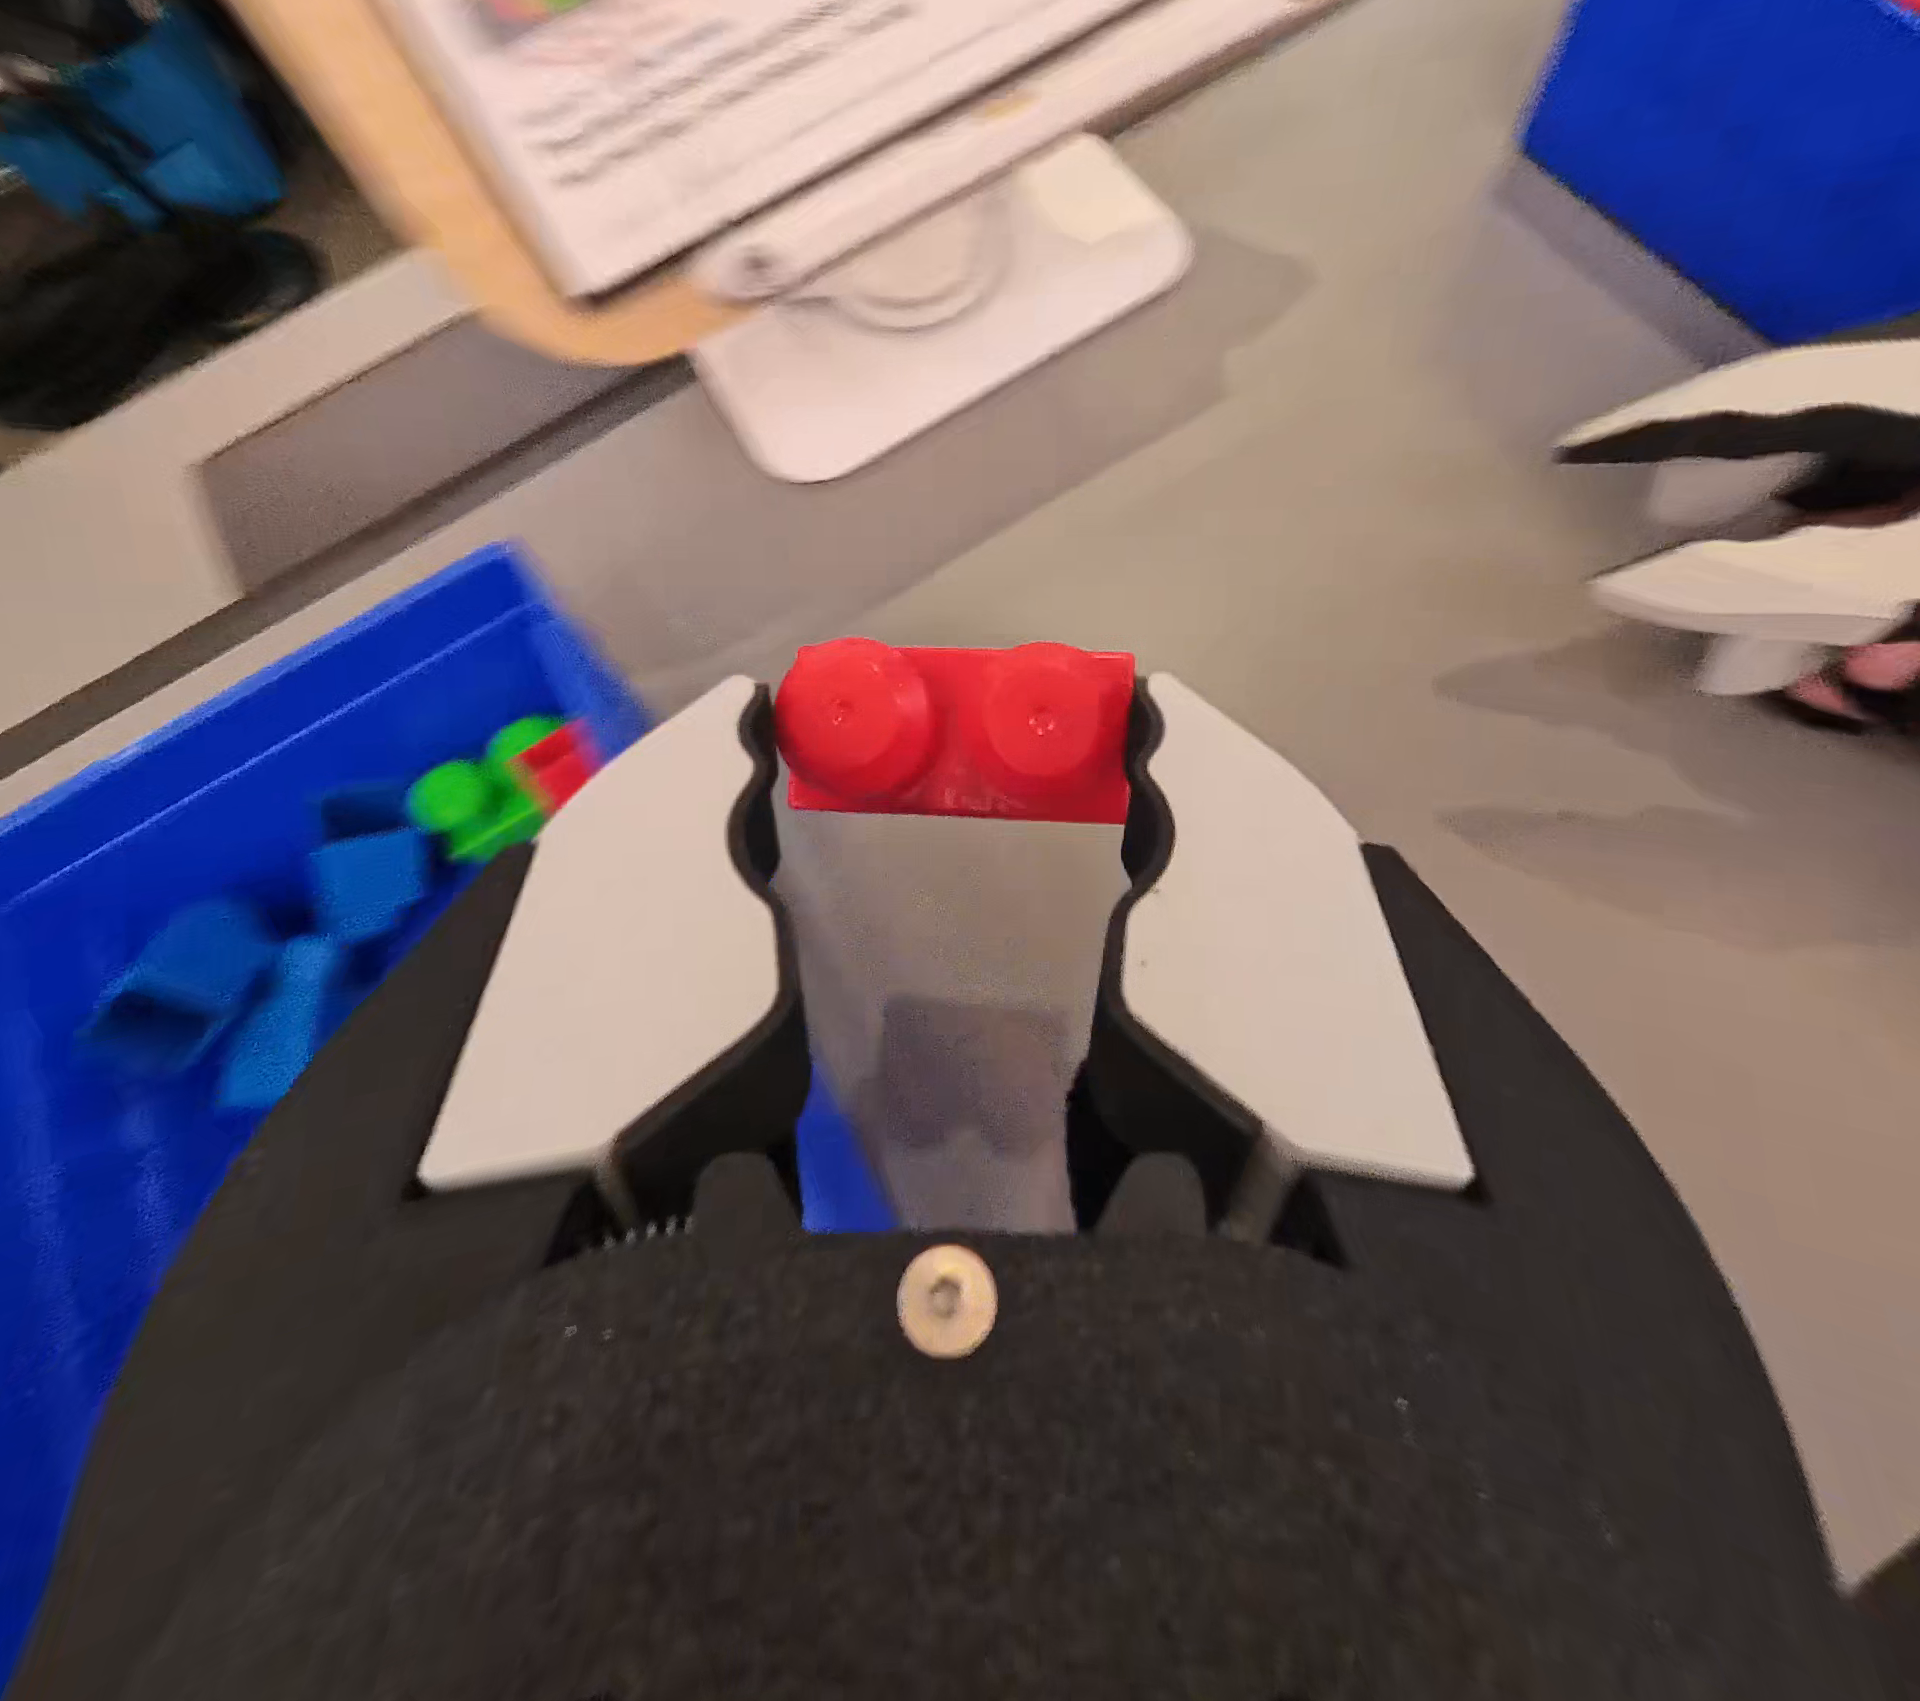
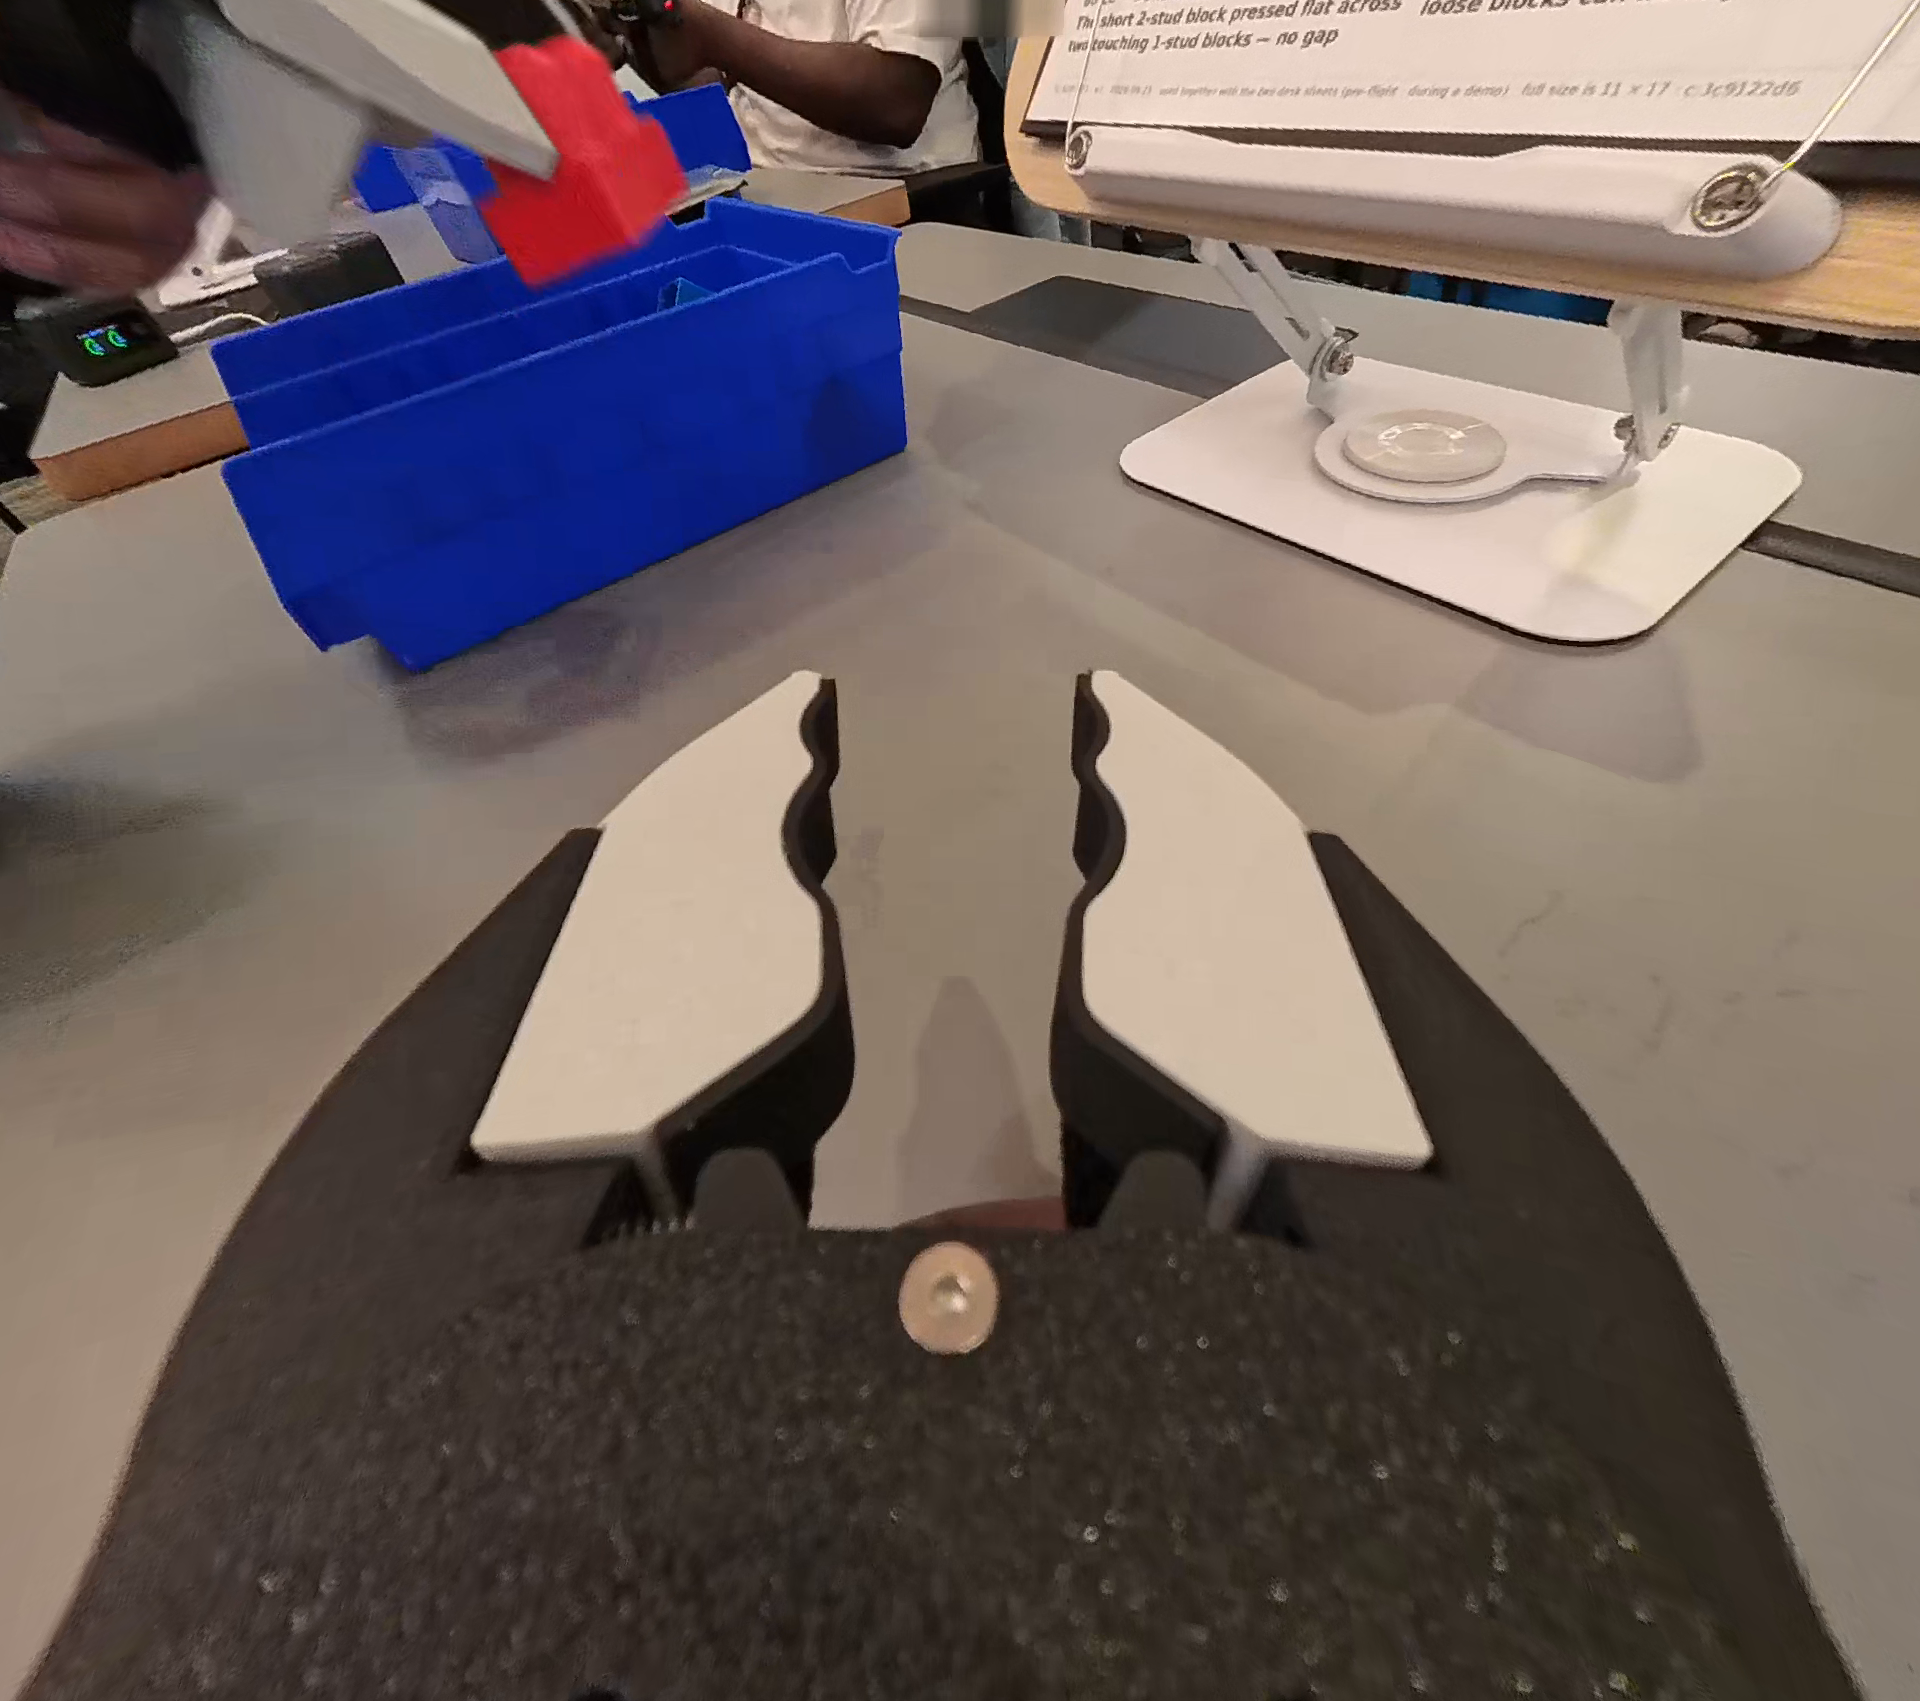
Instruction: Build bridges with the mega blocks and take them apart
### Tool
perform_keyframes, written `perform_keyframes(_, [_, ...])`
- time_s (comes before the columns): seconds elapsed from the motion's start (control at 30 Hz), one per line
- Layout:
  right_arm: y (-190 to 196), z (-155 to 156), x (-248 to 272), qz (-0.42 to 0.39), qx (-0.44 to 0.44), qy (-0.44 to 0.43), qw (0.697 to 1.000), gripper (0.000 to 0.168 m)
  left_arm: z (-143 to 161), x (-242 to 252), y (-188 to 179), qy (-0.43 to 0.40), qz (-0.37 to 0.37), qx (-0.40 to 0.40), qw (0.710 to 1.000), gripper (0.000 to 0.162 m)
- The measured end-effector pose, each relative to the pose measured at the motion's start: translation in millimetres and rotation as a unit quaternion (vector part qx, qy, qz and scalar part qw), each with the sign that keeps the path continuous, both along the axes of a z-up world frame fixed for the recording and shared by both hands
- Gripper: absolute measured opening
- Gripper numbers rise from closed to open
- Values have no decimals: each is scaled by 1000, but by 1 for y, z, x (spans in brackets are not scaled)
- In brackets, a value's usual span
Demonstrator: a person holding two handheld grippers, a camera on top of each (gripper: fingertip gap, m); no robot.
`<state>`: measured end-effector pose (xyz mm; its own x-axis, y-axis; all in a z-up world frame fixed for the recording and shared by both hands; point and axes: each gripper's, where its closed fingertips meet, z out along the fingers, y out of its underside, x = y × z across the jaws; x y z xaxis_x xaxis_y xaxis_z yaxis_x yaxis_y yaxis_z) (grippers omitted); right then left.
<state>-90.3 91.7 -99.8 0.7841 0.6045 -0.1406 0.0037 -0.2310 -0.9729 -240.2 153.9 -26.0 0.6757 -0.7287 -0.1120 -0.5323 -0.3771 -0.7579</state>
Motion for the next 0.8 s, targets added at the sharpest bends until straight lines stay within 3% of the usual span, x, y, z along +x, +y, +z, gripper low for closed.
perform_keyframes(0.13, [-4,1,5,-7,7,-11,1000,43,-59,74,10,70,-40,-21,997,64])
perform_keyframes(0.3, [-10,6,14,-23,22,-11,999,41,-121,116,34,98,-54,-87,990,64])
perform_keyframes(0.47, [-9,3,16,-22,7,-3,1000,41,-147,124,38,115,-58,-102,986,64])
perform_keyframes(0.57, [-10,1,14,-17,5,-6,1000,41,-147,124,35,118,-61,-79,988,66])
perform_keyframes(0.63, [-10,1,12,-14,3,-7,1000,41,-138,115,35,124,-45,-66,989,79])
perform_keyframes(0.8, [-11,-1,8,-6,-2,-10,1000,41,-65,83,-4,20,-30,-25,999,75])
